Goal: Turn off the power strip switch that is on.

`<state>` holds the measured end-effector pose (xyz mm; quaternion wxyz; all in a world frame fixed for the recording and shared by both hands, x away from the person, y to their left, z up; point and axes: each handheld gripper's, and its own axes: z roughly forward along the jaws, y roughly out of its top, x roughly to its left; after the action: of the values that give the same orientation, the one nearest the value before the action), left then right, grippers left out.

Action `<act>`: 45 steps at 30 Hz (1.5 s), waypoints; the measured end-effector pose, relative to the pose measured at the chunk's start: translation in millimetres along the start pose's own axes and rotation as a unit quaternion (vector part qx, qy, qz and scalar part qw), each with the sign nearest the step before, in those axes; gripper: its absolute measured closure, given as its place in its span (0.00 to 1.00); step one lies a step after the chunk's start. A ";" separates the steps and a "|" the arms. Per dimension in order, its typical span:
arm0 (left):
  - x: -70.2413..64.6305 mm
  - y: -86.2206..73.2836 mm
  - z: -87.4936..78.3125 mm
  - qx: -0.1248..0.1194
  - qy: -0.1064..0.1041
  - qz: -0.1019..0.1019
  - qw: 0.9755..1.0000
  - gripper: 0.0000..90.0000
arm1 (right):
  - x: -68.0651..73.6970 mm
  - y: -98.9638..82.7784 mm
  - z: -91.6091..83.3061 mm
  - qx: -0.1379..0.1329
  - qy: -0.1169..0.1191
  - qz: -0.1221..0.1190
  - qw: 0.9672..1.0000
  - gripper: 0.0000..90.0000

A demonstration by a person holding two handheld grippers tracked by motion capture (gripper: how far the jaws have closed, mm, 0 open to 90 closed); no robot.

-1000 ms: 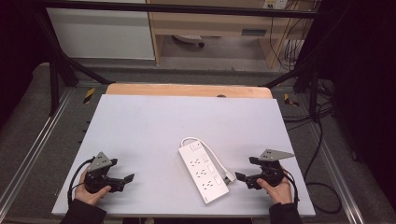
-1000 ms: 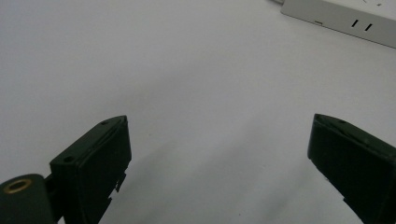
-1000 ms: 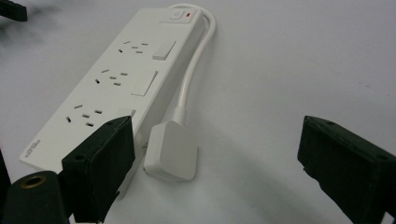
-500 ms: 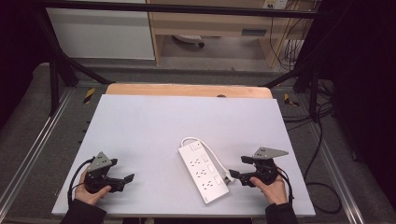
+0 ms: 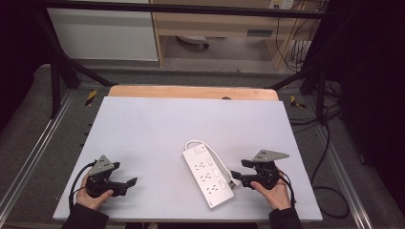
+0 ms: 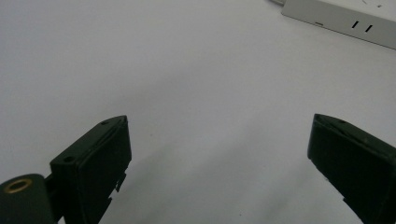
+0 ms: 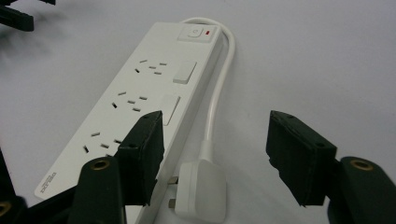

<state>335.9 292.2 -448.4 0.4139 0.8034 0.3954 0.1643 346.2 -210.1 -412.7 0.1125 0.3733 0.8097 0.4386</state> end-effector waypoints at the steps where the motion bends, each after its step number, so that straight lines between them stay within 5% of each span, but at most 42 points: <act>1: 0.0 0.0 0.0 0.000 0.000 0.000 1.000 0.07 | 0.1 0.6 0.6 -0.001 0.000 -0.003 1.000 0.44; 27: 0.6 0.1 -0.7 -0.001 0.001 0.000 1.000 0.07 | 17.4 15.0 19.3 0.012 0.005 -0.017 1.000 0.83; 45: 0.4 0.1 -0.8 -0.002 0.002 -0.002 1.000 0.07 | 25.6 25.6 35.7 0.019 0.017 -0.023 0.999 0.97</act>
<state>335.7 293.0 -447.9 0.4155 0.8012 0.3975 0.1658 359.5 -161.2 -409.6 0.1017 0.3496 0.8281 0.4262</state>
